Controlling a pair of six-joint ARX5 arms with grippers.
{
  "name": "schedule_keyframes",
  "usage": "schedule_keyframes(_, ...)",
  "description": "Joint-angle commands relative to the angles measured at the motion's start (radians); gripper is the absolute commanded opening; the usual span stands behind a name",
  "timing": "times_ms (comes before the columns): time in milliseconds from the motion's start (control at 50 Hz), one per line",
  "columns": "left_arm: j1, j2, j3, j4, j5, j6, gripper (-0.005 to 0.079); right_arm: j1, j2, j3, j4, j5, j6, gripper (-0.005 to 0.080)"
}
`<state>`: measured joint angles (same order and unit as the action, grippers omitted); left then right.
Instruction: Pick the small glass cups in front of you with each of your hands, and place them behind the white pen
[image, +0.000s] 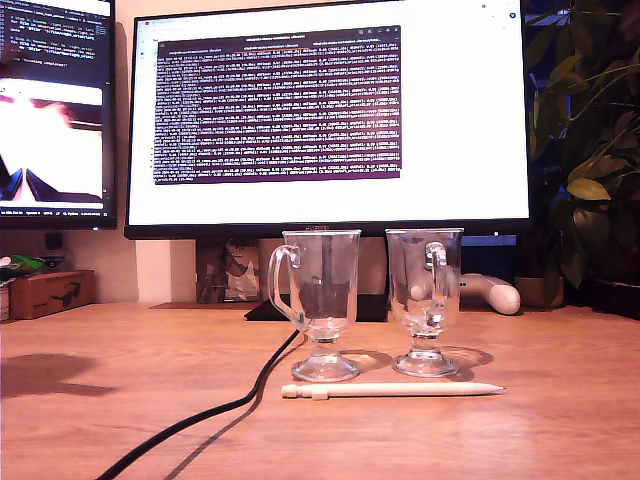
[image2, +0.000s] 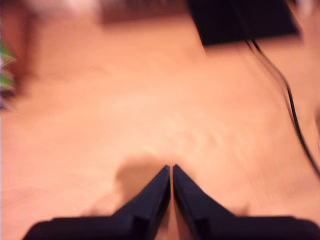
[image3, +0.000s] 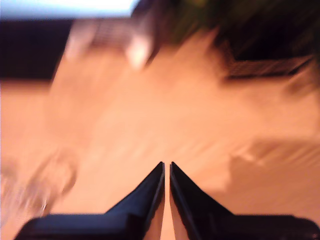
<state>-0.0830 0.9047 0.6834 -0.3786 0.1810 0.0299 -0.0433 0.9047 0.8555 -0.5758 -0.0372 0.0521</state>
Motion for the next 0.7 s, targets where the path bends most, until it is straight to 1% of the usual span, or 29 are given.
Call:
schedule_keyframes(0, 0.038, -0.044, -0.035, 0.014, 0.022, -0.004, -0.0019, -0.032, -0.038, -0.057, 0.010, -0.032, -0.008, -0.0013)
schedule_keyframes(60, 0.071, -0.078, -0.047, 0.014, 0.038, -0.015, -0.0019, -0.066, -0.074, -0.097, 0.015, -0.091, -0.040, -0.0013)
schedule_keyframes(140, 0.093, -0.126, -0.058, 0.014, 0.043, -0.022, -0.0019, -0.099, -0.122, -0.162, 0.027, -0.168, -0.082, -0.0013)
schedule_keyframes(220, 0.099, -0.171, -0.071, 0.014, 0.027, -0.030, -0.0019, -0.114, -0.165, -0.222, 0.045, -0.227, -0.084, -0.0013)
schedule_keyframes(280, 0.099, -0.200, -0.090, 0.031, 0.009, -0.038, -0.0019, -0.114, -0.206, -0.232, 0.063, -0.262, -0.082, -0.0013)
schedule_keyframes(300, 0.099, -0.210, -0.101, 0.040, 0.003, -0.060, -0.0019, -0.114, -0.218, -0.232, 0.064, -0.271, -0.080, -0.0013)
schedule_keyframes(380, 0.096, -0.263, -0.151, 0.068, -0.017, -0.068, -0.0019, -0.114, -0.275, -0.248, 0.062, -0.292, -0.074, -0.0013)
schedule_keyframes(480, 0.095, -0.322, -0.209, 0.081, -0.035, -0.094, -0.0019, -0.115, -0.343, -0.290, 0.065, -0.288, -0.068, -0.0013)
schedule_keyframes(620, 0.092, -0.380, -0.252, 0.148, -0.043, -0.145, -0.0019, -0.115, -0.442, -0.349, 0.139, -0.280, -0.004, -0.0013)
schedule_keyframes(680, 0.082, -0.401, -0.265, 0.166, -0.046, -0.166, -0.0019, -0.109, -0.481, -0.370, 0.162, -0.276, 0.000, -0.0013)
